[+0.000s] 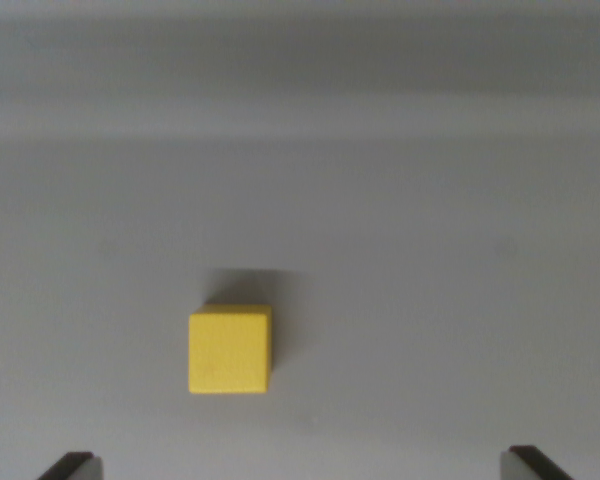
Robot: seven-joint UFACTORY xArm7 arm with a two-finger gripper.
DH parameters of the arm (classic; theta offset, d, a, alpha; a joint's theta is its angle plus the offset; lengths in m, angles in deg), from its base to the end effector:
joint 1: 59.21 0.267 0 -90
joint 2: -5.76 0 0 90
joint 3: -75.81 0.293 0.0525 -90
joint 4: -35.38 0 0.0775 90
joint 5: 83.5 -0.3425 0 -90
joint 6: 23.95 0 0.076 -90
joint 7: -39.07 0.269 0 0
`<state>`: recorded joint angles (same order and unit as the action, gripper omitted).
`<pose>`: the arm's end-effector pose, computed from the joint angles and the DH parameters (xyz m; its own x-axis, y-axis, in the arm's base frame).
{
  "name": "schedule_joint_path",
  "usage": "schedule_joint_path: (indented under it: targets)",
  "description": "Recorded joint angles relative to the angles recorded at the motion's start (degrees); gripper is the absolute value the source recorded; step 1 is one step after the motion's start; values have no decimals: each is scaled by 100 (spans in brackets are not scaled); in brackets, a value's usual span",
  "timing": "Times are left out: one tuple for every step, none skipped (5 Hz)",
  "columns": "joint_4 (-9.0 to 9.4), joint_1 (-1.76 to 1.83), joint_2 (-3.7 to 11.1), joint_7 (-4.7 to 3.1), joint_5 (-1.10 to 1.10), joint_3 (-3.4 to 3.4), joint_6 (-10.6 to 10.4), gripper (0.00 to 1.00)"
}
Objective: Pick yellow cube
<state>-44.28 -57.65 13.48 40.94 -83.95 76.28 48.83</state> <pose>0.5127 0.0200 0.2477 0.9999 0.0004 -0.0149 0.0003 -1.0000 -0.0081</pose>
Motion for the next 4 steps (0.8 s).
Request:
schedule_joint_path:
  targets:
    - [146,18,145,15,-6,22,-267,0]
    - [146,18,145,15,-6,22,-267,0]
    - [295,37,294,31,-12,45,-539,0]
    - [295,37,294,31,-12,45,-539,0]
